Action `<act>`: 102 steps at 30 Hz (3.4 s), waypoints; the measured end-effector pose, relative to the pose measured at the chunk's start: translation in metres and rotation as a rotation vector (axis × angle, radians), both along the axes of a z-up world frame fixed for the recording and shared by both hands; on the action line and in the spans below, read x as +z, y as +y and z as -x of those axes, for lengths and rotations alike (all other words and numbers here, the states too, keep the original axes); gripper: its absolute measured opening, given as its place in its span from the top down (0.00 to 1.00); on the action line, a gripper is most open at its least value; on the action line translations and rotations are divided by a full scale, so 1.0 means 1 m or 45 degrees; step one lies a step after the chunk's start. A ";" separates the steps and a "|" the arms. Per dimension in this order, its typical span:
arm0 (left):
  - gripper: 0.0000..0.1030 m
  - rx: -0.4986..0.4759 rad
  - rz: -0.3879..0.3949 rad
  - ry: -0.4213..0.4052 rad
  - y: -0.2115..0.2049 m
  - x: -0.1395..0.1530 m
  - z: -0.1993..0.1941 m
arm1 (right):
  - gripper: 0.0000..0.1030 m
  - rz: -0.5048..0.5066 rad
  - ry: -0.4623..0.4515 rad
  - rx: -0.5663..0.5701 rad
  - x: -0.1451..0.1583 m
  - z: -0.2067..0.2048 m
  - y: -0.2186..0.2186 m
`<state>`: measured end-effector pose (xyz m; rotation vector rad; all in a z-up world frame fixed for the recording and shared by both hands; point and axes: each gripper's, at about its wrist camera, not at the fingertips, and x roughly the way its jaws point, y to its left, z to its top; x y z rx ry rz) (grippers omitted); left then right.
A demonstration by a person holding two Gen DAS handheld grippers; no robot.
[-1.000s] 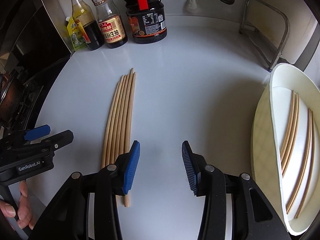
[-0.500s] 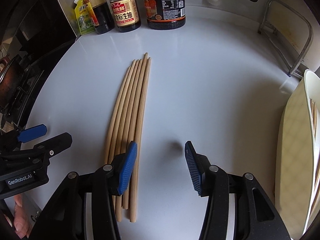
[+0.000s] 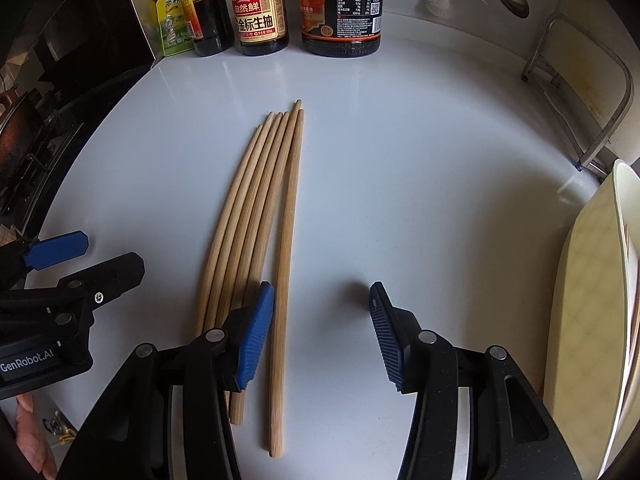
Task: Organize utensils
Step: 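Lower both open tools and nudge single chopsticks apart from the row, then close the right tool on one chopstick while the left tool grasps another chopstick, then carry the held chopsticks with both tools over the white basin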
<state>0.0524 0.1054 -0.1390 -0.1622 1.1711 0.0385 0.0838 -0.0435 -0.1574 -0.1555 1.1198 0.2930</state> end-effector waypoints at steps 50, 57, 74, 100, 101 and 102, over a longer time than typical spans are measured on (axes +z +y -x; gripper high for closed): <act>0.07 0.019 -0.125 0.050 -0.006 -0.023 -0.027 | 0.54 0.032 -0.068 0.008 0.003 -0.013 -0.012; 0.33 -0.053 -0.128 0.009 -0.016 -0.016 -0.026 | 0.57 0.020 -0.077 0.068 0.004 -0.008 -0.006; 0.93 -0.138 -0.048 0.030 -0.017 -0.001 -0.014 | 0.94 -0.106 -0.050 0.037 0.024 0.000 -0.008; 0.93 -0.847 0.138 -0.252 -0.260 0.128 -0.044 | 0.93 -0.200 -0.240 -0.676 0.119 0.059 -0.245; 0.93 -0.874 0.138 -0.241 -0.273 0.126 -0.045 | 0.93 -0.200 -0.231 -0.708 0.116 0.060 -0.256; 0.93 -0.900 0.140 -0.226 -0.287 0.123 -0.047 | 0.93 -0.201 -0.223 -0.741 0.113 0.062 -0.268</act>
